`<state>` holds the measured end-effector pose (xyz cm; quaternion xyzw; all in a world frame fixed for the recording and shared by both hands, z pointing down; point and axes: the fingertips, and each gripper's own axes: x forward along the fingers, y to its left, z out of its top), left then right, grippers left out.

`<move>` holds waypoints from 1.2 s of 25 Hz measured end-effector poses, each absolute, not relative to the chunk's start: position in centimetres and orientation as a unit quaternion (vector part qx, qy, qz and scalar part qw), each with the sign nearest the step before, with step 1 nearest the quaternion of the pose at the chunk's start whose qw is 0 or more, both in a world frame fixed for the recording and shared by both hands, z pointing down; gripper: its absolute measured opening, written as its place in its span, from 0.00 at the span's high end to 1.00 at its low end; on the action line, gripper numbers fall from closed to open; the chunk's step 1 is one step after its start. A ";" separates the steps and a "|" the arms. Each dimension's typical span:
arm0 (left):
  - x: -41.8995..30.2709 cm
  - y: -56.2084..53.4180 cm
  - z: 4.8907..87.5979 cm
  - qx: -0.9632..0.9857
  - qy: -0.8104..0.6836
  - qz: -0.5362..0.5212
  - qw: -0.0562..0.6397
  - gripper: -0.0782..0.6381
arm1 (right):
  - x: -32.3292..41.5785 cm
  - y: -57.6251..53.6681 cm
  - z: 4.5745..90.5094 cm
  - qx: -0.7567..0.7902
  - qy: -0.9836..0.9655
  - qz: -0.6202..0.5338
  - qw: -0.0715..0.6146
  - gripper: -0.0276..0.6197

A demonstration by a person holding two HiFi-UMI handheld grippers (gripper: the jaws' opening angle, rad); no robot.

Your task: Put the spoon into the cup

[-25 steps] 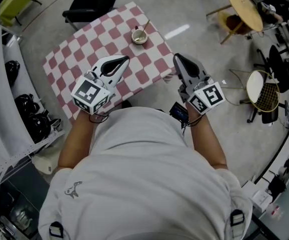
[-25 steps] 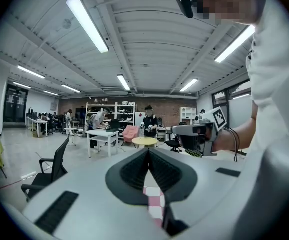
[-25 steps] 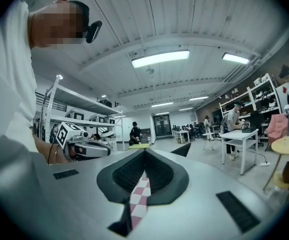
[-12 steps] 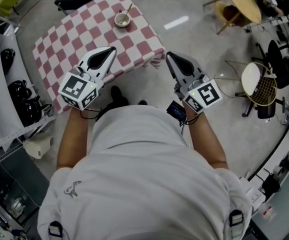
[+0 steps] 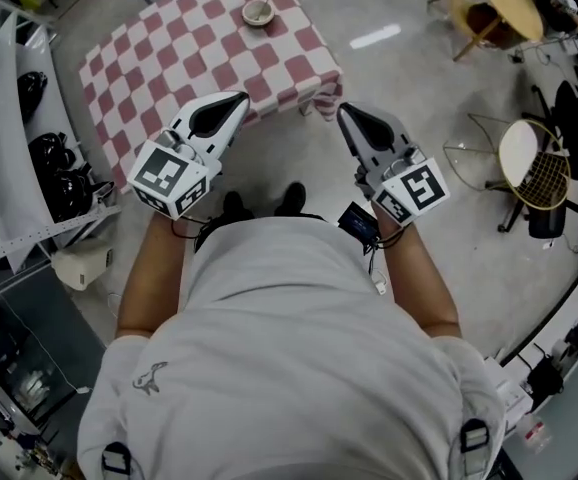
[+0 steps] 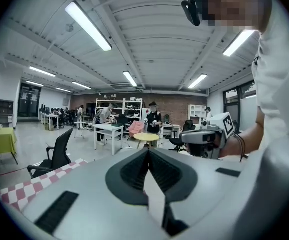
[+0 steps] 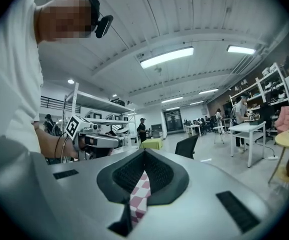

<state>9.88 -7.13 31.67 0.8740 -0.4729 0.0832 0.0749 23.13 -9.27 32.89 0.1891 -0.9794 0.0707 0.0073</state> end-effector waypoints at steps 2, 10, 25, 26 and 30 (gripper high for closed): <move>10.3 -6.0 31.6 0.880 -0.463 0.087 0.068 0.87 | 23.2 -8.1 32.4 0.196 -0.978 0.067 0.003 0.91; 8.8 0.8 30.3 0.899 -0.428 0.079 0.056 0.87 | 21.6 -1.2 30.6 0.224 -0.972 0.065 -0.013 0.91; -2.1 16.0 30.2 0.903 -0.423 0.058 0.049 0.87 | 13.2 13.9 30.0 0.256 -0.964 0.074 -0.020 0.91; -2.5 16.6 30.3 0.903 -0.422 0.058 0.052 0.87 | 13.0 14.6 30.0 0.258 -0.963 0.075 -0.019 0.91; -3.2 18.0 30.9 0.905 -0.419 0.055 0.055 0.87 | 12.4 16.8 29.5 0.262 -0.963 0.067 -0.016 0.91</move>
